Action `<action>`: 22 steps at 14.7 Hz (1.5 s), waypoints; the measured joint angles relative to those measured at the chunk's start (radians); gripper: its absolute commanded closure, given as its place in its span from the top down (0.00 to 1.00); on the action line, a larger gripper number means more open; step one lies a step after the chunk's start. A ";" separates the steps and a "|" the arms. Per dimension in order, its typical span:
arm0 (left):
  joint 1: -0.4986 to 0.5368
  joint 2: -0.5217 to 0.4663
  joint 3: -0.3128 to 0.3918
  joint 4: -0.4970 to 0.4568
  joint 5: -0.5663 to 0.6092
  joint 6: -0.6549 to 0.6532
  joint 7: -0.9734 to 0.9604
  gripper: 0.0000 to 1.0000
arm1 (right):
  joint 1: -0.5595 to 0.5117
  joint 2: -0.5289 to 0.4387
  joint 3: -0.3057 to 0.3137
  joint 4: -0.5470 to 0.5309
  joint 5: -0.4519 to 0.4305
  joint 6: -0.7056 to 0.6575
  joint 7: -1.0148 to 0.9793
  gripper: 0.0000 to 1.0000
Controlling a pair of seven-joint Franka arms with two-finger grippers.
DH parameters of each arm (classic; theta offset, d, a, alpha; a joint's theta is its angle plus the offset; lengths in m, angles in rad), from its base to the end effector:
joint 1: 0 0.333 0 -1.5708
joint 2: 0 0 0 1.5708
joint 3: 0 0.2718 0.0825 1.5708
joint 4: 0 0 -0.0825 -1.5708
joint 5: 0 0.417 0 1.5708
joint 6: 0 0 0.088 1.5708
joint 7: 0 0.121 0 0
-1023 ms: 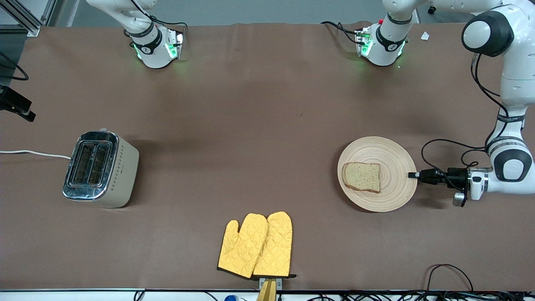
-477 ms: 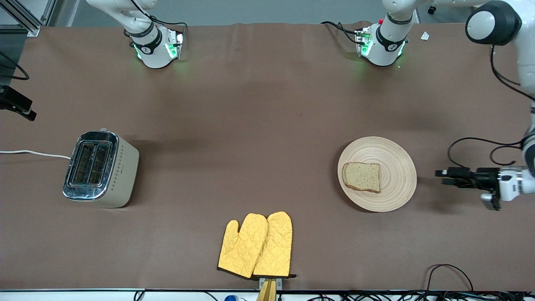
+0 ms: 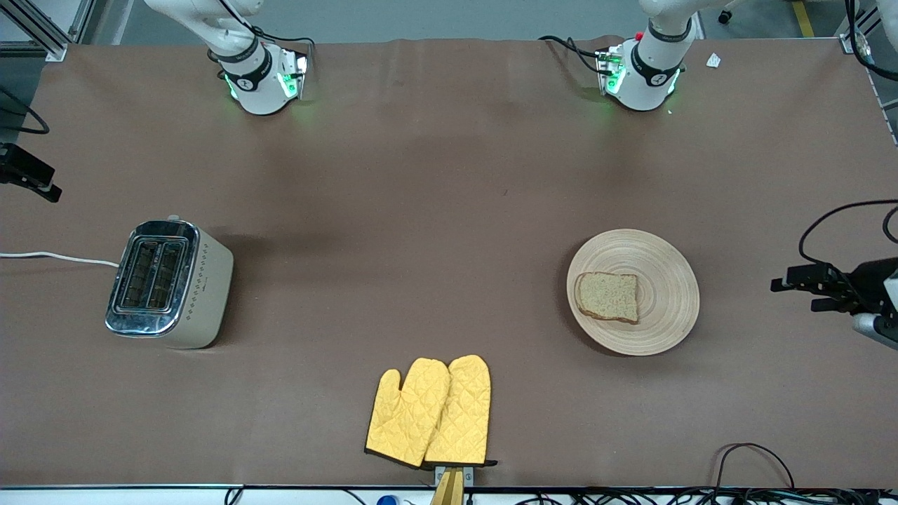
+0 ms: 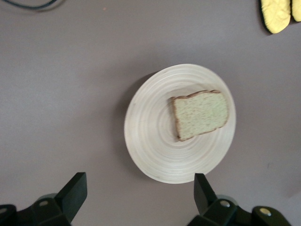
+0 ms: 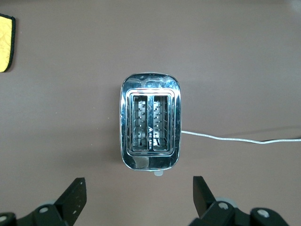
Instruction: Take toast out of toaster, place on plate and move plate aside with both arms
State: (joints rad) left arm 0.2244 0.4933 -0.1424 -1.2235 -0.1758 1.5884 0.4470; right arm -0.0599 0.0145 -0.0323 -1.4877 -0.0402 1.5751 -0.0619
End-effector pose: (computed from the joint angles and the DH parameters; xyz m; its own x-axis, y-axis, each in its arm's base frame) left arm 0.6956 0.0544 0.4290 0.9429 -0.3330 -0.0086 -0.3185 -0.9089 0.2691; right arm 0.5904 -0.0593 0.6003 0.9971 -0.0299 0.0702 -0.0331 -0.9984 0.0450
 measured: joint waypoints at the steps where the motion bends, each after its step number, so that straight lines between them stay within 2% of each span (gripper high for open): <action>1: -0.033 -0.033 0.000 -0.004 0.034 -0.009 -0.046 1.00 | 0.000 0.000 0.000 0.000 0.000 -0.001 0.000 1.00; 6: -0.157 -0.176 -0.001 -0.012 0.198 -0.102 -0.244 1.00 | 0.000 0.000 0.000 0.000 0.000 -0.003 -0.008 1.00; 8: -0.190 -0.233 -0.003 -0.034 0.227 -0.127 -0.313 1.00 | 0.000 0.000 0.000 0.000 0.000 -0.003 -0.008 1.00; 10: -0.196 -0.290 -0.016 -0.095 0.232 -0.124 -0.364 1.00 | 0.000 0.000 0.000 0.000 0.000 -0.003 -0.008 1.00; 13: -0.193 -0.362 -0.018 -0.227 0.232 -0.023 -0.375 1.00 | 0.000 0.000 0.000 0.000 0.000 -0.003 -0.008 1.00; 16: -0.188 -0.389 -0.018 -0.285 0.232 0.031 -0.375 1.00 | 0.000 0.000 0.000 0.000 0.000 -0.003 -0.008 1.00; 22: -0.182 -0.391 -0.014 -0.269 0.232 0.045 -0.385 1.00 | 0.000 0.000 0.000 0.000 0.000 -0.004 -0.009 1.00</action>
State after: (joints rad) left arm 0.0422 0.1020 -0.1561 -1.4929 0.0561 1.6333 0.0617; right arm -0.0600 0.0148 -0.0325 -1.4877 -0.0401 1.5713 -0.0704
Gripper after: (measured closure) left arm 0.000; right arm 0.000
